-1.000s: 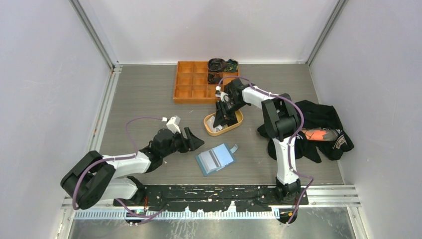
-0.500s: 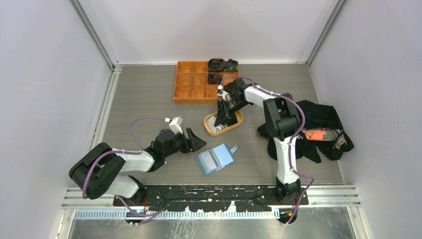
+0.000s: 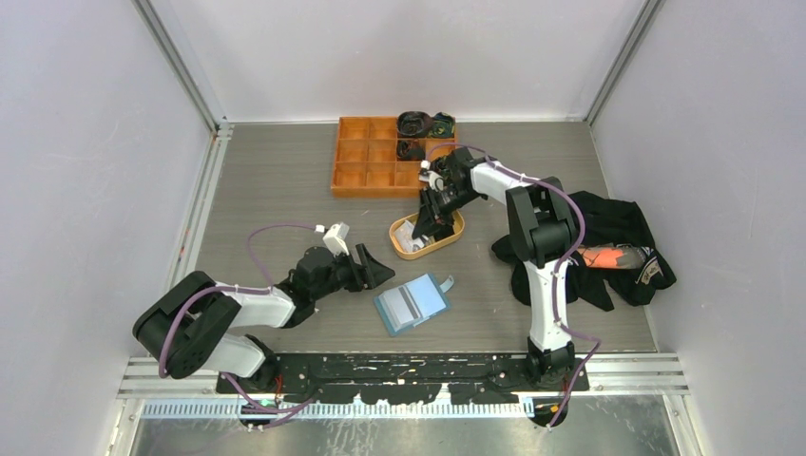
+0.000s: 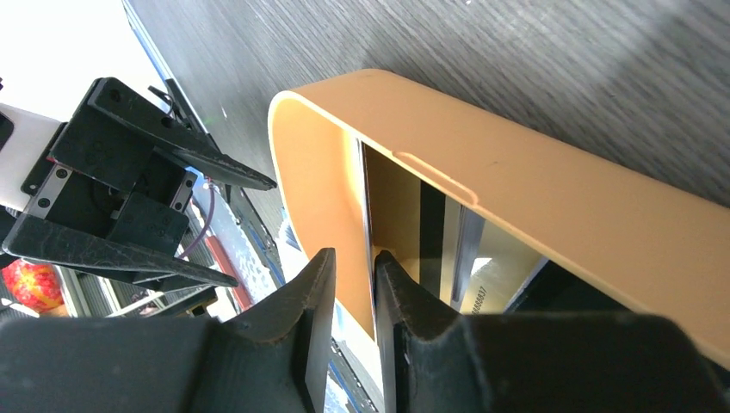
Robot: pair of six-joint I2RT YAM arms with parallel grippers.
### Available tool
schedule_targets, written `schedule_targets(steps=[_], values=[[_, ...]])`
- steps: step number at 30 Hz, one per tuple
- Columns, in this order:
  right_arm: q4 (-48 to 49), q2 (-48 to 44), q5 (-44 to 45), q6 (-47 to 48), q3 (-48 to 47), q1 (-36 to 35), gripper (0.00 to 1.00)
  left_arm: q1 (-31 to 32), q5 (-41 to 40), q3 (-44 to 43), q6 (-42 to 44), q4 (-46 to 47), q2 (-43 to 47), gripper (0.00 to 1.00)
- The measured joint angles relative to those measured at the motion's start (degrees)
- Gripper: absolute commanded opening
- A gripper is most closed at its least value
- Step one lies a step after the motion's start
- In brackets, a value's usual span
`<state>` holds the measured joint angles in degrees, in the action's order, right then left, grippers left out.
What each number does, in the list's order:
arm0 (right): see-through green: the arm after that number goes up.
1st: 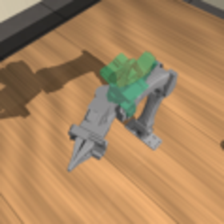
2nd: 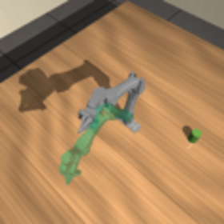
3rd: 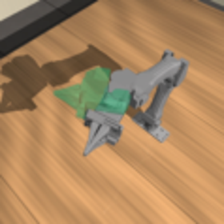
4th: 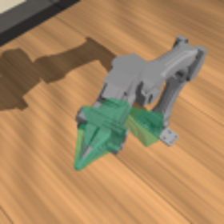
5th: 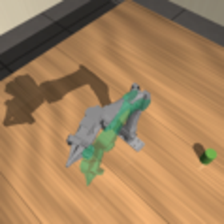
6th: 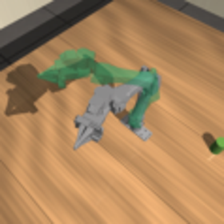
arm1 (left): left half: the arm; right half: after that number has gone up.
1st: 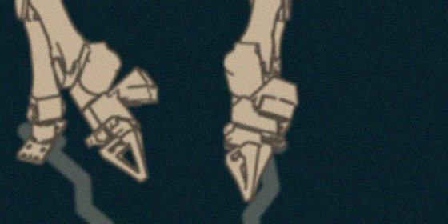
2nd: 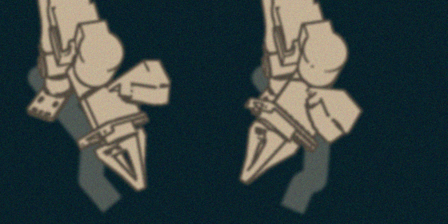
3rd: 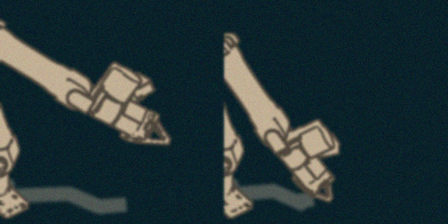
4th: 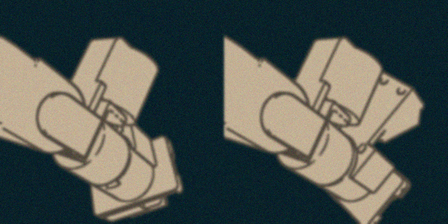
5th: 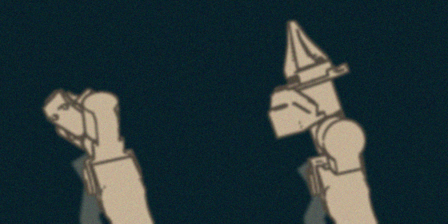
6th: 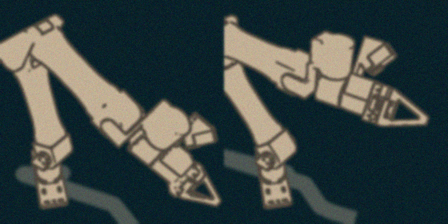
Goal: Put the credit cards into the card holder
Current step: Pick up the credit card from the storage box.
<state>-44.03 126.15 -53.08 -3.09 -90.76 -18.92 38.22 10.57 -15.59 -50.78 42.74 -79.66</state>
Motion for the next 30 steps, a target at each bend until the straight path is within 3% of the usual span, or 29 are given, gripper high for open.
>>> schedule_targets(steps=[14,22,30], values=[[0.0,0.0,0.0,-0.1,0.0,1.5,0.18,0.0,0.0,0.1,0.0,0.3,0.0,0.69],[0.0,0.0,-0.1,-0.1,0.0,2.1,0.17,0.0,0.0,0.1,0.0,0.3,0.0,0.69],[-0.2,0.0,-0.1,-0.1,0.0,2.3,0.03,0.0,0.0,0.1,0.0,0.3,0.0,0.69]])
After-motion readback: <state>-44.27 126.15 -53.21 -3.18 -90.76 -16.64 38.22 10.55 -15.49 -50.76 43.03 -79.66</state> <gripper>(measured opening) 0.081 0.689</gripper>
